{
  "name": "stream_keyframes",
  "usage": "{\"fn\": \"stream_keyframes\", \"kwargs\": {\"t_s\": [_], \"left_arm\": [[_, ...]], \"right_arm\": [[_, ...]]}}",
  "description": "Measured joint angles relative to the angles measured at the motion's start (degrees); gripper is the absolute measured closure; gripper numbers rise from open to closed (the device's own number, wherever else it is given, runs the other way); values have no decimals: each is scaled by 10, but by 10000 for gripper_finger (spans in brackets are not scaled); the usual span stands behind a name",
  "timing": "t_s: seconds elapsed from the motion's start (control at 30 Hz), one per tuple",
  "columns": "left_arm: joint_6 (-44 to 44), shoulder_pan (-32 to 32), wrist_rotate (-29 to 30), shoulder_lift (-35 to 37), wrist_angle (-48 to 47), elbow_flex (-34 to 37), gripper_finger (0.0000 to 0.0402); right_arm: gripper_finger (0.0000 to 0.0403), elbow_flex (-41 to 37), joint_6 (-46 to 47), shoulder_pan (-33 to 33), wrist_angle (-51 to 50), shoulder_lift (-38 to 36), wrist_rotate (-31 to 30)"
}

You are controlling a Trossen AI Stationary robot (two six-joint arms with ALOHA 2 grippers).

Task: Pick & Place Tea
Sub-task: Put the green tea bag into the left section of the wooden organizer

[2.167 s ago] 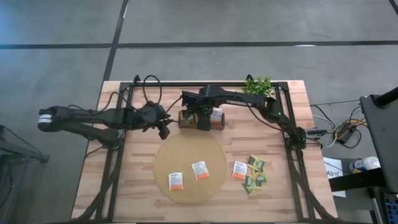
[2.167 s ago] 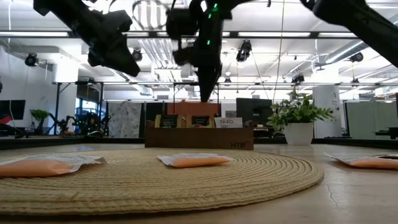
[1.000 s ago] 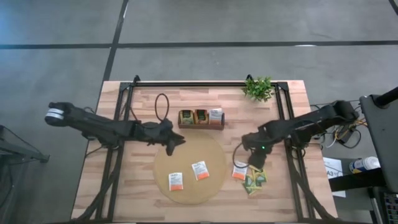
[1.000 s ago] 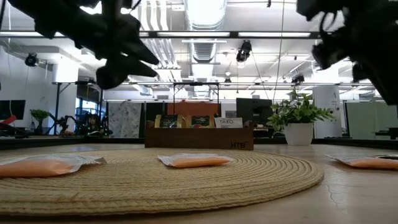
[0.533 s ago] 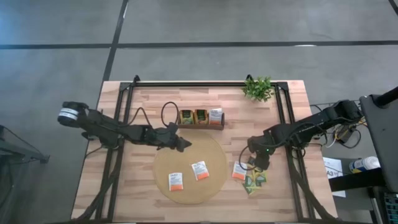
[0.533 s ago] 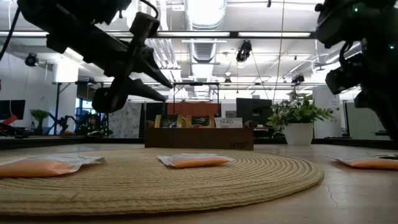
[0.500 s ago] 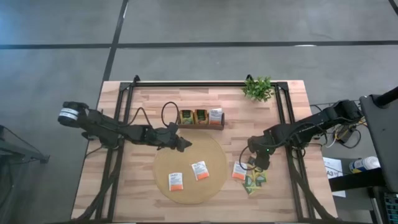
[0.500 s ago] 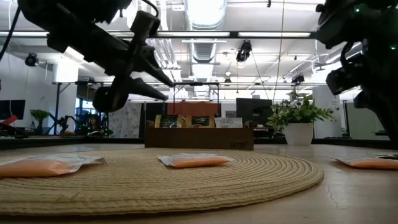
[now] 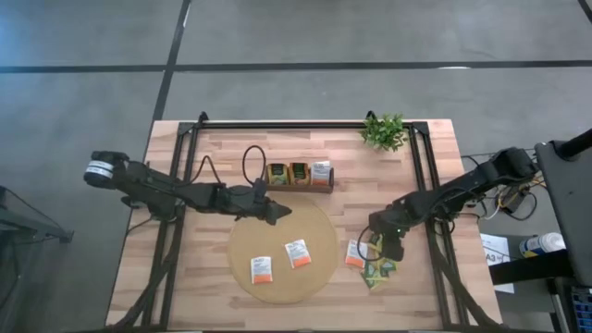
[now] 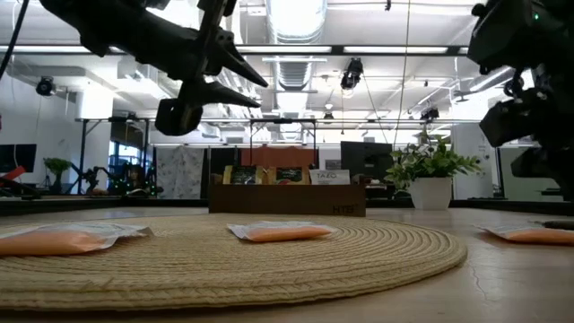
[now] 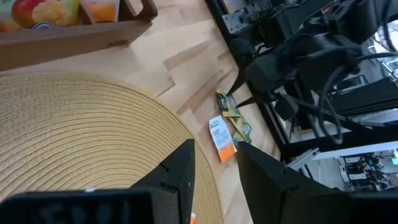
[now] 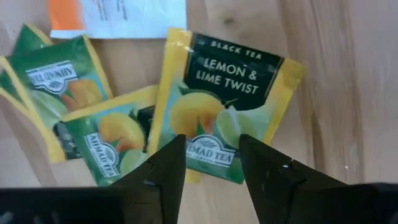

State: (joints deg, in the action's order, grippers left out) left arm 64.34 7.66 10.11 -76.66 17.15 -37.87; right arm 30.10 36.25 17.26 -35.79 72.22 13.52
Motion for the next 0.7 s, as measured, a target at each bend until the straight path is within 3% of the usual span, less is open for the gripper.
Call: {"fn": "stream_keyframes", "kwargs": {"t_s": [0.3,0.5,0.7], "left_arm": [[-30,1,-13,-3,2,-6,287],[-54,2,-32,-33,7,-6,287],[-51,2,-32,-113,83,-25,287]], "right_arm": [[260,-4,29,-5,89,55,3],[268,6,144,-25,148,84,-110],[271,2,238,-44,204,89,-215]]}}
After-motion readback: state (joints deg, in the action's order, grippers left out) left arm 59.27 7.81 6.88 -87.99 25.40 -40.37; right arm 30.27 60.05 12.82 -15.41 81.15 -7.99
